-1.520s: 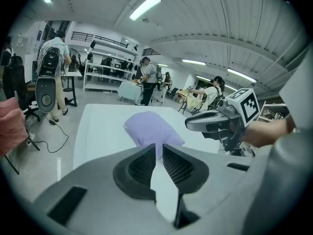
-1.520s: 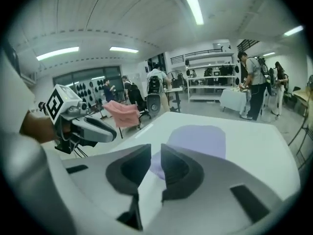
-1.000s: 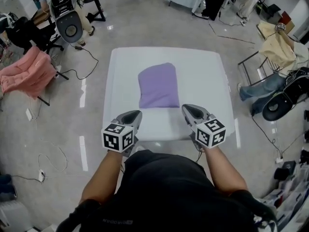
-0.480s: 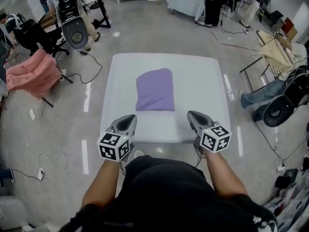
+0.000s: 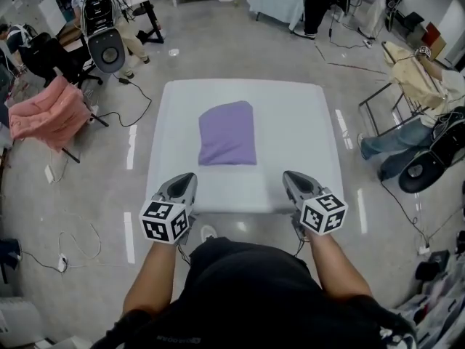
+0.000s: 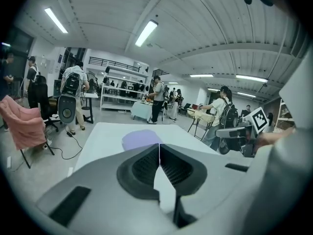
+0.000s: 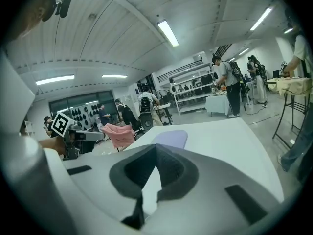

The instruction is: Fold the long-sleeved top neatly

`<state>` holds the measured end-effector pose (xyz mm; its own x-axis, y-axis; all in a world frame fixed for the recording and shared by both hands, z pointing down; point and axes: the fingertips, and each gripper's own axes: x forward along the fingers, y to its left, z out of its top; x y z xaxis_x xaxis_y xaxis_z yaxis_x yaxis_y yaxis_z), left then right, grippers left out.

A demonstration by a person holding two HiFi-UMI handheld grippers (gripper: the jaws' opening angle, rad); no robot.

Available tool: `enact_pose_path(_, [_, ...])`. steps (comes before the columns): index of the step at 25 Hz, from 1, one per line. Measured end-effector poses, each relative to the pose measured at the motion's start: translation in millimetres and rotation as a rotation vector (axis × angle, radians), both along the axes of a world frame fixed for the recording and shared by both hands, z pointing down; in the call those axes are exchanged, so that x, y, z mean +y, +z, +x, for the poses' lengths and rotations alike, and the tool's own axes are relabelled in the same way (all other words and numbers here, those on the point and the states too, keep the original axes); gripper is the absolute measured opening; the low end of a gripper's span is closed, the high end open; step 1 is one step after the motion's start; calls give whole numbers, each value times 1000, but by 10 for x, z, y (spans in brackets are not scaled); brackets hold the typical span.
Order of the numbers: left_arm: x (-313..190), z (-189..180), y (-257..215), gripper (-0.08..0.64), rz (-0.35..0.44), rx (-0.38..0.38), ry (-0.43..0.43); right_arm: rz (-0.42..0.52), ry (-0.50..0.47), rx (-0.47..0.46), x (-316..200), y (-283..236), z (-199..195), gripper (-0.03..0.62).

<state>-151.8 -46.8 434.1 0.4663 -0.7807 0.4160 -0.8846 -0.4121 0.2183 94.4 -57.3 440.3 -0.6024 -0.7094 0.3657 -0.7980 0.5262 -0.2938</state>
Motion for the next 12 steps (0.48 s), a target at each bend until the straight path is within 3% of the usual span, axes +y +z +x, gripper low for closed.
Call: enact_pose_path(12, [75, 83, -39, 9, -3, -31, 23, 2, -1, 1, 45, -26, 16, 3])
